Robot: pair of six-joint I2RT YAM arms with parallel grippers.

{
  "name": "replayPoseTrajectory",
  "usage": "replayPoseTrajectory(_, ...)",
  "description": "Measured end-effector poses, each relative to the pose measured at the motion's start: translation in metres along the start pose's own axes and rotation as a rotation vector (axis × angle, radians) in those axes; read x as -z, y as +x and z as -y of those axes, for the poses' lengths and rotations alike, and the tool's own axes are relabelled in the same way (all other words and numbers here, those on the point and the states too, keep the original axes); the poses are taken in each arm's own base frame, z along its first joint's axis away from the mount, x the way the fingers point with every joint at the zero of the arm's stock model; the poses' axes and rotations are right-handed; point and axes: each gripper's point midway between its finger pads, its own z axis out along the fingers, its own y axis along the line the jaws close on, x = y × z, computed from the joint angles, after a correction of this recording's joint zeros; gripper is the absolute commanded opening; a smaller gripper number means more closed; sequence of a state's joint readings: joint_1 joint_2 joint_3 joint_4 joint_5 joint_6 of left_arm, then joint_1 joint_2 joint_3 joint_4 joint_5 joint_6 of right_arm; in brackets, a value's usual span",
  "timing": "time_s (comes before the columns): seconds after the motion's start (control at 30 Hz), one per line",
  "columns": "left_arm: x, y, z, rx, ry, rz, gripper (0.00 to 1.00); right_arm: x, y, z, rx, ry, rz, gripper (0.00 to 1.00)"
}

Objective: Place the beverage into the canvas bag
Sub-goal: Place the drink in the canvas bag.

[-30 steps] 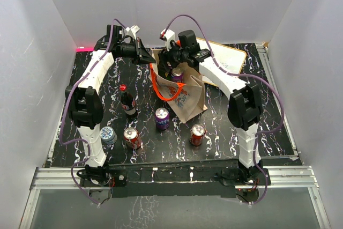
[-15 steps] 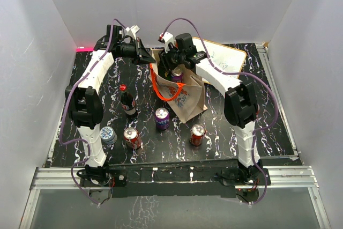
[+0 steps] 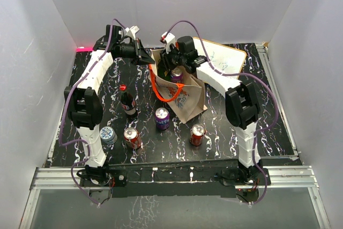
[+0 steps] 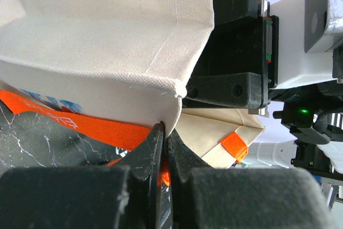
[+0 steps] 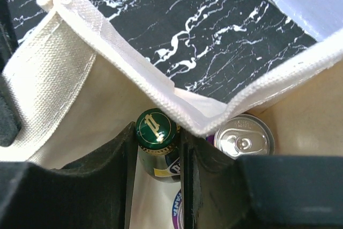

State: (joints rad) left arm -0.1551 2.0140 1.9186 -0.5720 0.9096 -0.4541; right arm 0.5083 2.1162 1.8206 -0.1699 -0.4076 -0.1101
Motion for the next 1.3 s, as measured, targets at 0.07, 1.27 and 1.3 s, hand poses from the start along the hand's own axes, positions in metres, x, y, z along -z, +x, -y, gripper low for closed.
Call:
replayPoseTrajectory(0.07,0.001,0.002,-0.001,0.002,-0.003,-0.004,0.02,0.001,0.000,-0.002,0.010,-0.006,0.022,0.08)
replayPoseTrajectory(1.27,0.020,0.014,-0.011,0.069,0.040,-0.027,0.10,-0.017,-0.027,-0.011,0.031,-0.078,0.290,0.08)
replayPoseTrajectory(1.3,0.020,0.014,-0.011,0.070,0.042,-0.028,0.10,-0.017,-0.026,-0.011,0.032,-0.078,0.292,0.08)
